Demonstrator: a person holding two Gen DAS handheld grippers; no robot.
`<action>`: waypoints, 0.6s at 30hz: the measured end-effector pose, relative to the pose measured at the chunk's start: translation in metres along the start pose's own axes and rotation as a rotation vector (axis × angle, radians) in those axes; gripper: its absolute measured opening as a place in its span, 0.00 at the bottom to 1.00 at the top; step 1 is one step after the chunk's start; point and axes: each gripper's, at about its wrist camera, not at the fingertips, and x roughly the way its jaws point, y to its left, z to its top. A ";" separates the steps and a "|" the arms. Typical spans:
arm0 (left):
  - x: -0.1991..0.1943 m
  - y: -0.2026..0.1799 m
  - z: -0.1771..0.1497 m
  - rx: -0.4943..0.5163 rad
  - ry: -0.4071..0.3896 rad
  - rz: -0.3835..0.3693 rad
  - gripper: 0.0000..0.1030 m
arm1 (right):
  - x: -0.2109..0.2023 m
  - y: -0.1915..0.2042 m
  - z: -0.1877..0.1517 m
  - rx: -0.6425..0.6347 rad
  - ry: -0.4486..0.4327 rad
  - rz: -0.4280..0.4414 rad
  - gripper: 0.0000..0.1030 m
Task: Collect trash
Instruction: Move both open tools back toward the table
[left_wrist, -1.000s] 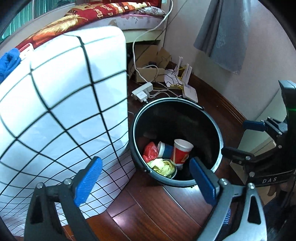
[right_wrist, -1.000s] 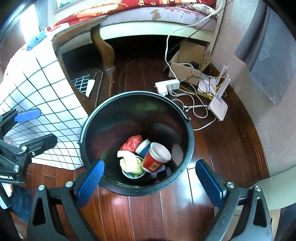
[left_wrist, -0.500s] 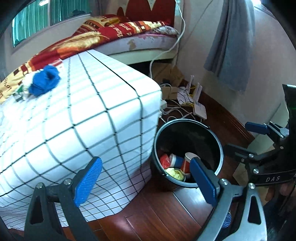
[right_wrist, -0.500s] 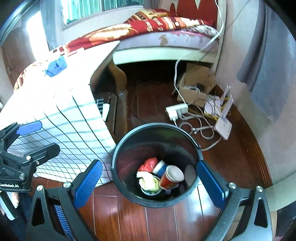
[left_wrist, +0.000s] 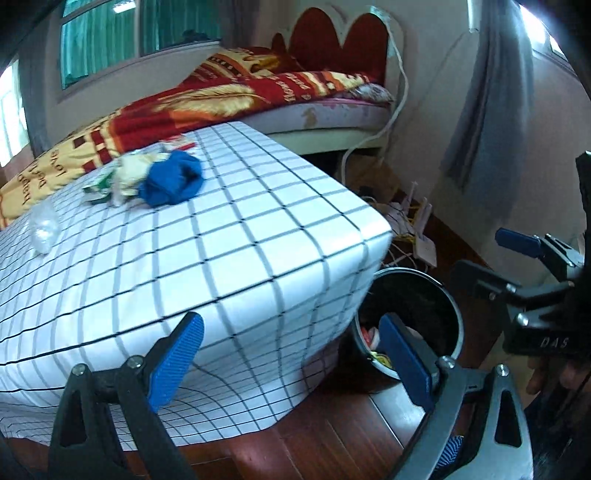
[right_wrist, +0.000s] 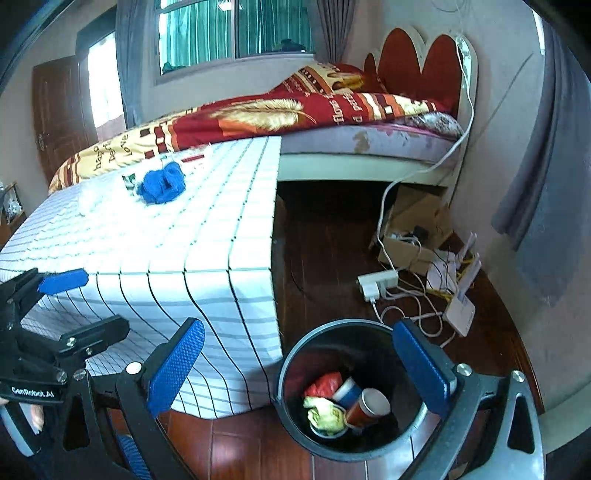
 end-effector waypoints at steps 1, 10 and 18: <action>-0.002 0.005 0.000 -0.006 -0.005 0.010 0.94 | 0.000 0.003 0.003 0.001 -0.008 0.002 1.00; -0.024 0.071 -0.002 -0.130 -0.069 0.092 0.94 | 0.006 0.058 0.039 -0.015 -0.046 0.110 1.00; -0.031 0.129 -0.006 -0.206 -0.097 0.194 0.94 | 0.039 0.111 0.078 -0.085 -0.040 0.157 1.00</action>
